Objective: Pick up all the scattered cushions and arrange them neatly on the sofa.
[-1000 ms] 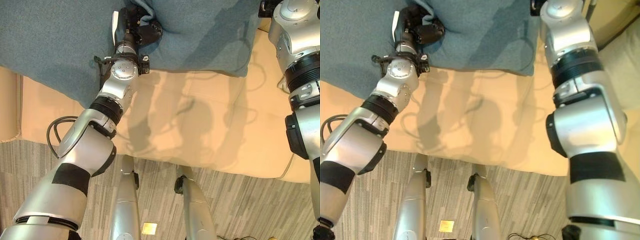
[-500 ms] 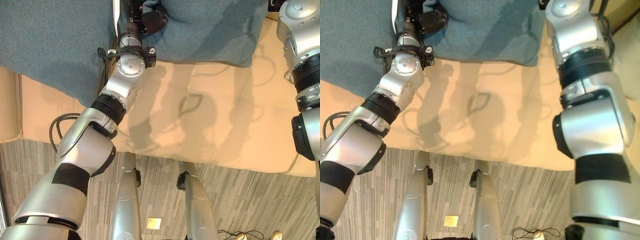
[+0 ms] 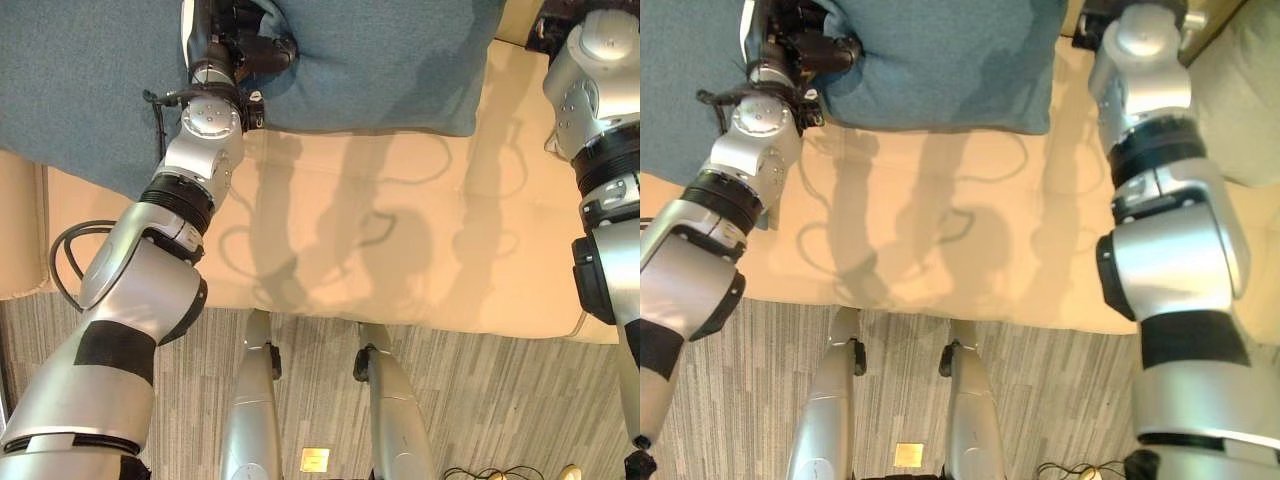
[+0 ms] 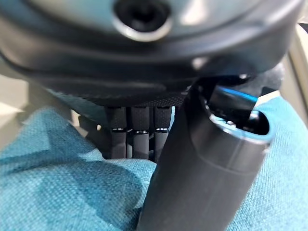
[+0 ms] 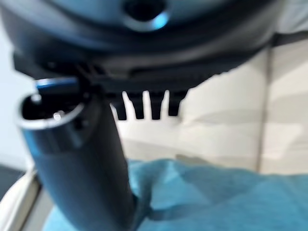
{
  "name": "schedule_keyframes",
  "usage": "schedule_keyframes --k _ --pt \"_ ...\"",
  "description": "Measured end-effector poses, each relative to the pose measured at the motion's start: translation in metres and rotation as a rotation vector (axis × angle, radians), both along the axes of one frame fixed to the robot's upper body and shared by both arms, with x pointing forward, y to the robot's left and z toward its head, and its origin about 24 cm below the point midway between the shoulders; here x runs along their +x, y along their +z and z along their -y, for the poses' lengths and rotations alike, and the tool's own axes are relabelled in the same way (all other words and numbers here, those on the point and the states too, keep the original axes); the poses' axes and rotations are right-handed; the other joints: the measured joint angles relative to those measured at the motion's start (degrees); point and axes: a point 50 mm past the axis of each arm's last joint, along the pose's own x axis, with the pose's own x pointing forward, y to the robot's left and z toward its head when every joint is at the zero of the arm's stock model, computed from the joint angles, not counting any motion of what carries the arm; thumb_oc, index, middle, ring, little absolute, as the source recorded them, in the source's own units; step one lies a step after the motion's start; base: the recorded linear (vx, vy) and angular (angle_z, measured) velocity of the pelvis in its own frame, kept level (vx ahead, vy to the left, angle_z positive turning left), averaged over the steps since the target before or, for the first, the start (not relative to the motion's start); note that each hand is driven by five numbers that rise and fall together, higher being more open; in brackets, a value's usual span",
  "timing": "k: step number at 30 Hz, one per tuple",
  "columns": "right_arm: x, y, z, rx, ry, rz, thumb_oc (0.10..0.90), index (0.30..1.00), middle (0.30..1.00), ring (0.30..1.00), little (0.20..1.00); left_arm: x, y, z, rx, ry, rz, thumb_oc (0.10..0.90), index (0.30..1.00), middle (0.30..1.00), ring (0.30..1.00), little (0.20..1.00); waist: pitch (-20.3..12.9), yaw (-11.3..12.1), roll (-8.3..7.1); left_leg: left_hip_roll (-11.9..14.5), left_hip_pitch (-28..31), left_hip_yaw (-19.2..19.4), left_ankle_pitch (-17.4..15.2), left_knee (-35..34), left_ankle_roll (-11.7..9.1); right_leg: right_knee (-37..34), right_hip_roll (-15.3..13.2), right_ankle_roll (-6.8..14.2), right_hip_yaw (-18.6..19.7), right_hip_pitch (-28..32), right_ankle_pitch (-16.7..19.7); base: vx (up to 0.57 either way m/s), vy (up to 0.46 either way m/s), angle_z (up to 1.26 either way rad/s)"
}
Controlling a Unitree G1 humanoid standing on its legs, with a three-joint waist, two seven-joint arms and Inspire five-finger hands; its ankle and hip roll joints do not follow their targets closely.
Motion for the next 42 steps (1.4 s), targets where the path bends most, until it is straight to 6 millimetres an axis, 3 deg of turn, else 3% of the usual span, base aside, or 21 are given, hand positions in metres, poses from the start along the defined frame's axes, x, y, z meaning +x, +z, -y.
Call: schedule_keyframes --k 4,7,10,13,18,21,23,26,28,30,39,42 --pt "0.004 -0.038 0.023 0.115 -0.005 -0.053 0.8 0.9 0.9 0.9 0.9 -0.005 -0.004 0.002 0.003 -0.052 0.026 0.8 0.9 0.9 0.9 0.9 0.55 0.38 0.89 -0.01 1.84 -0.38 0.0 -0.21 0.0 -0.05 -0.31 0.22 -0.36 2.05 -0.2 -0.02 -0.016 0.06" --pt "0.004 -0.101 0.046 0.202 -0.031 -0.157 0.8 0.9 0.9 0.9 0.9 -0.01 -0.022 -0.005 -0.038 -0.09 0.024 0.8 0.9 0.9 0.9 0.9 0.84 0.57 1.39 -0.11 4.47 -0.4 -0.09 -1.09 0.1 -0.09 -0.51 0.61 -0.41 4.36 -0.79 0.0 -0.003 0.02" --pt "-0.006 -0.144 0.064 0.26 -0.063 -0.211 0.8 0.9 0.9 0.9 0.9 -0.016 -0.035 -0.01 -0.103 -0.128 0.024 0.8 0.9 0.9 0.9 0.9 1.33 0.7 2.3 -0.14 5.59 -0.09 -0.33 -1.25 0.37 -0.15 -0.57 0.63 -0.29 5.27 -0.93 0.0 0.013 -0.03" --pt "-0.014 -0.168 0.074 0.302 -0.089 -0.238 0.8 0.9 0.9 0.9 0.9 -0.018 -0.045 -0.012 -0.148 -0.148 0.008 0.8 0.9 0.9 0.9 0.9 1.38 -0.06 3.13 -0.07 5.89 -0.05 -0.42 -1.35 0.39 -0.74 -0.5 0.61 -0.3 5.74 -0.89 -0.03 0.023 -0.03" --pt "-0.027 -0.18 0.084 0.342 -0.094 -0.204 0.8 0.9 0.9 0.9 0.9 -0.018 -0.051 -0.02 -0.224 -0.14 -0.005 0.8 0.9 0.9 0.9 0.9 1.44 -0.67 3.3 0.17 6.3 0.23 -0.31 -1.83 0.38 -1.99 -0.07 0.29 -0.29 6.28 -0.29 0.0 0.003 -0.03" --pt "-0.036 -0.19 0.087 0.33 -0.095 -0.202 0.8 0.9 0.9 0.9 0.9 -0.019 -0.066 -0.032 -0.253 -0.114 -0.034 0.8 0.9 0.9 0.9 0.9 1.49 -0.88 3.56 0.2 8.52 0.45 -0.59 -2.29 0.47 -2.38 -0.15 0.38 -0.3 8.48 -0.52 0.01 0.003 0.0" --pt "-0.045 -0.196 0.087 0.328 -0.085 -0.17 0.8 0.9 0.9 0.9 0.9 -0.033 -0.079 -0.043 -0.334 -0.163 -0.025 0.8 0.9 0.9 0.9 0.9 1.45 -1.07 3.71 0.08 10.27 0.71 -0.87 -2.78 0.49 -3.17 -0.3 0.58 -0.29 10.17 -0.68 0.02 0.005 0.0" --pt "-0.068 -0.217 0.097 0.311 -0.119 -0.169 0.8 0.9 0.9 0.9 0.9 -0.068 -0.112 -0.056 -0.395 -0.221 -0.001 0.8 0.9 0.9 0.9 0.9 1.44 -0.92 4.33 0.05 13.19 0.77 -1.66 -3.22 0.39 -3.72 -0.35 0.56 -0.44 13.21 -1.36 0.03 0.003 0.0" --pt "-0.081 -0.232 0.106 0.325 -0.159 -0.196 0.8 0.9 0.9 0.9 0.9 -0.078 -0.133 -0.064 -0.413 -0.195 -0.041 0.8 0.9 0.9 0.9 0.9 1.15 -0.21 4.69 0.11 14.61 0.81 -2.63 -2.45 0.25 -3.58 -0.34 0.59 -0.37 14.87 -2.0 -0.02 -0.004 0.0" --pt "-0.085 -0.233 0.112 0.332 -0.18 -0.187 0.8 0.9 0.9 0.9 0.9 -0.078 -0.137 -0.068 -0.407 -0.166 -0.051 0.8 0.9 0.9 0.9 0.9 0.91 0.07 5.14 0.12 14.47 0.68 -3.1 -2.1 0.23 -3.12 -0.34 0.6 -0.34 14.73 -2.48 0.0 0.0 0.0" --pt "-0.092 -0.235 0.105 0.31 -0.135 -0.162 0.8 0.9 0.9 0.9 0.9 -0.075 -0.142 -0.126 -0.283 0.279 -0.025 0.8 0.9 0.9 0.9 0.9 0.7 -1.48 5.47 0.41 12.56 0.09 -4.15 0.74 0.23 -1.63 -0.06 0.39 -0.42 13.71 -2.96 0.0 0.004 0.0" --pt "-0.097 -0.24 0.091 0.303 -0.081 -0.129 0.8 0.9 0.9 0.9 0.9 -0.091 -0.161 -0.144 -0.306 0.372 -0.041 0.8 0.9 0.9 0.9 0.9 0.79 -1.58 5.22 1.12 13.98 0.66 -6.73 4.01 0.14 -1.54 0.5 0.23 -0.29 16.0 -3.09 0.09 0.05 -0.16"
